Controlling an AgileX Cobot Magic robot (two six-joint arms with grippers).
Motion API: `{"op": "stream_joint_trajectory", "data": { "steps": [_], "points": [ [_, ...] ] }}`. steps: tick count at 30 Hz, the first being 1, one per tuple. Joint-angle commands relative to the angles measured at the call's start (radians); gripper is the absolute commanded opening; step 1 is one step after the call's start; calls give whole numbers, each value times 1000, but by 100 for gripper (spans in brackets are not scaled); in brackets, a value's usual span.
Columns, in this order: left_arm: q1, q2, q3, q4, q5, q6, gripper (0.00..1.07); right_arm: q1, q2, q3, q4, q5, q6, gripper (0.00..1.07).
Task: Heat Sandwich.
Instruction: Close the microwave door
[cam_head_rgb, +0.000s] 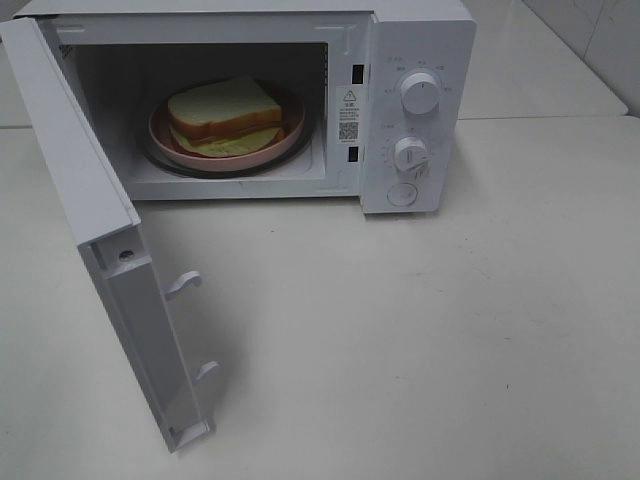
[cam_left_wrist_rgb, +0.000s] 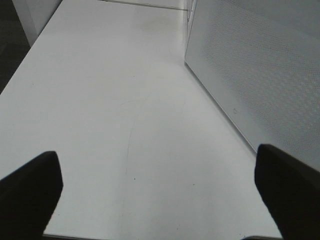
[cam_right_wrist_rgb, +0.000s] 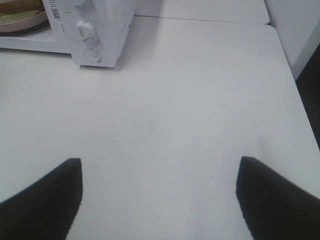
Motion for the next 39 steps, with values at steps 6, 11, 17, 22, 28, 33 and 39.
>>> {"op": "stream_joint_trajectory", "data": {
  "steps": [6,11,17,22,28,33,39],
  "points": [
    [-5,-22,0,0,-11,-3,98,-103,-89,114,26,-91,6,76],
    [-5,-22,0,0,-11,-3,98,-126,-94,115,25,-91,5,76],
    [-5,-22,0,0,-11,-3,98,-129,-94,115,26,-91,5,76],
    [-5,-22,0,0,-11,-3,98,-129,-94,115,26,-91,5,76],
    [-5,-22,0,0,-11,-3,98,-129,-94,115,26,-91,5,76],
    [-5,-22,0,0,-11,-3,98,-129,-94,115,26,-91,5,76],
    [-5,-22,0,0,-11,-3,98,-129,-94,115,26,-91,5,76]
  ]
}}
